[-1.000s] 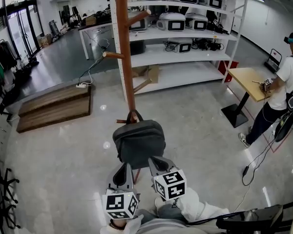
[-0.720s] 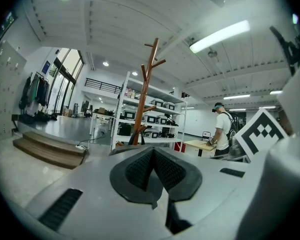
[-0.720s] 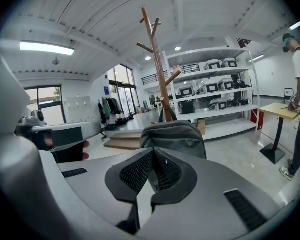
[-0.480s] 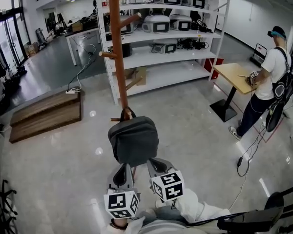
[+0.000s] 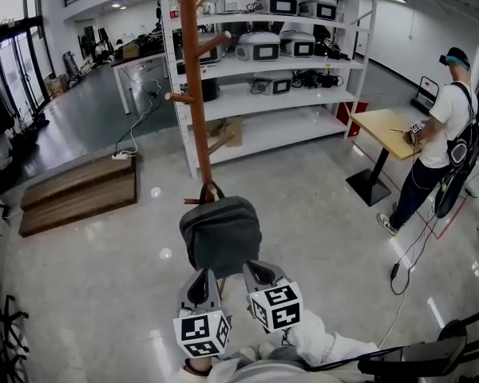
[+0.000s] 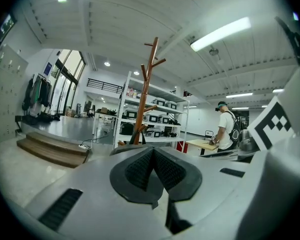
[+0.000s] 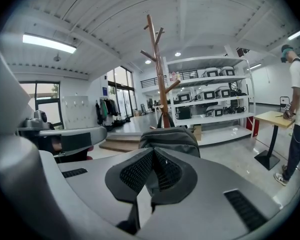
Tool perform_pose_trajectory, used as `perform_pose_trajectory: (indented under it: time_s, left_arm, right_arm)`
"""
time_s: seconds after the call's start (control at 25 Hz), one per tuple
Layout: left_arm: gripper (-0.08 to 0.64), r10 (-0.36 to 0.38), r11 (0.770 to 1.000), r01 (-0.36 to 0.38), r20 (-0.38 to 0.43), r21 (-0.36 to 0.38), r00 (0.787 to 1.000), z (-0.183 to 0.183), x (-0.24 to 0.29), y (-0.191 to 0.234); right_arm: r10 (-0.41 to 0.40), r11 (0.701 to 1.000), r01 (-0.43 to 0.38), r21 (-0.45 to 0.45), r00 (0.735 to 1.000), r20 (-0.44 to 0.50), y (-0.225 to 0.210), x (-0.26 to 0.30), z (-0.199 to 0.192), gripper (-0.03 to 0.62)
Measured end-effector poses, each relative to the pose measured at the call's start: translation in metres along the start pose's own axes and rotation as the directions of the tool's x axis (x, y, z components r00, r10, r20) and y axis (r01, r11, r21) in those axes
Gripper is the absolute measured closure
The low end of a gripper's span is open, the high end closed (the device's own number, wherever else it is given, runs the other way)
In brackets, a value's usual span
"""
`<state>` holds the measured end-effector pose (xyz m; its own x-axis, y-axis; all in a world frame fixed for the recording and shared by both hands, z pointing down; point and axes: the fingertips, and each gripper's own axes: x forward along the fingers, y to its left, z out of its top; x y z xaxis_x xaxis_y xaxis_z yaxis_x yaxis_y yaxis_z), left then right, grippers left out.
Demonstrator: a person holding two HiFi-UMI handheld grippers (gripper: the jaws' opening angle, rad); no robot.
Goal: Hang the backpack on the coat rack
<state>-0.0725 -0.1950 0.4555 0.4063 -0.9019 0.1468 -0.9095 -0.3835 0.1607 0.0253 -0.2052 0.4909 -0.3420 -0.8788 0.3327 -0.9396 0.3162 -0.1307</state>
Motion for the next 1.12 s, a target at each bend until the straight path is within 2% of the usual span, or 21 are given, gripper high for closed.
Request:
perform_pose_trajectory:
  time_s: [0.36,1.12]
  left_arm:
    - [0.558,0.016,1.000,-0.016,0.001,-0.011,1.000,-0.0013,0.0001,-0.0026]
    - [0.558,0.044,0.998,-0.044,0.005,-0.035,0.999,0.0005,0.0048,0.0029]
  right_arm:
    - [0.037,0.999,-0.037,-0.024,0.999,-0.001,0.0040,0.0010,0.0019,0.580]
    - [0.040,0.997,-0.040,-0.064,0.999,-0.009,-0.0002,0.0039,0.0027,0.581]
